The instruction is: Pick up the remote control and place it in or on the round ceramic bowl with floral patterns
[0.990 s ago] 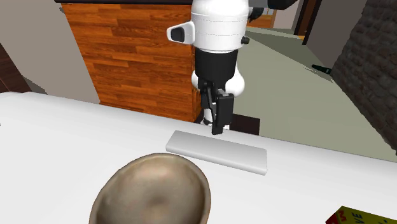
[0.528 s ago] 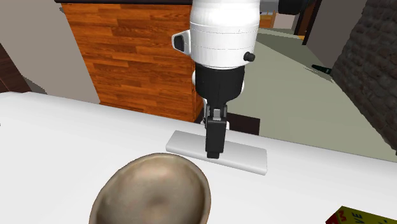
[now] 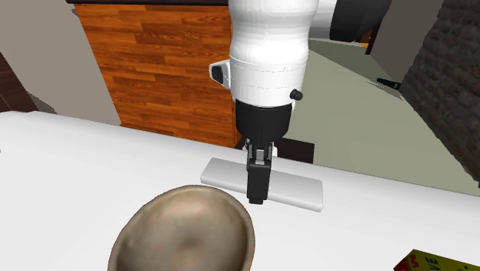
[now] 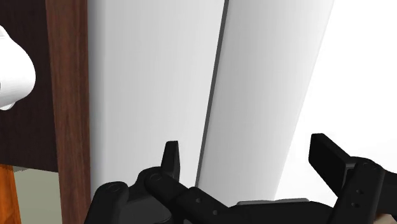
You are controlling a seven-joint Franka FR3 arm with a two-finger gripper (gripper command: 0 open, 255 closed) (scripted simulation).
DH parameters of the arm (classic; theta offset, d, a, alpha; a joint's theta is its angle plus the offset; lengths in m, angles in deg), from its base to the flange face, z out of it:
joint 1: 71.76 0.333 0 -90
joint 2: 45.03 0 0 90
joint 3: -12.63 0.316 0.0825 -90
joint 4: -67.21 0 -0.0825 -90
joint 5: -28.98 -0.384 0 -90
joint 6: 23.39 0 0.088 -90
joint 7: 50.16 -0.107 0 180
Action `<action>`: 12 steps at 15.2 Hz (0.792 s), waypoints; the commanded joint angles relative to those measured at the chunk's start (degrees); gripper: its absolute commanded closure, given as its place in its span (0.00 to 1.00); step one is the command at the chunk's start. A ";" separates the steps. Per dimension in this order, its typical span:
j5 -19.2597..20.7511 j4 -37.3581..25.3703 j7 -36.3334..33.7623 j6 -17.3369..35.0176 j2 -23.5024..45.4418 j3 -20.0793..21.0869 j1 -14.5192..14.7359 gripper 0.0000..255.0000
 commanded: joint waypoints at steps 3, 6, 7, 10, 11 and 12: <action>-0.01 0.08 -0.01 0.09 -0.01 0.01 0.01 0.00; -0.01 0.07 -0.01 0.07 0.00 0.01 0.01 1.00; 0.00 0.06 -0.02 0.08 0.01 0.02 0.01 1.00; -0.01 0.06 -0.03 0.08 0.01 0.03 0.01 1.00; -0.01 0.06 -0.04 0.09 0.02 0.03 0.01 1.00; -0.01 0.06 -0.04 0.08 0.01 0.03 0.01 1.00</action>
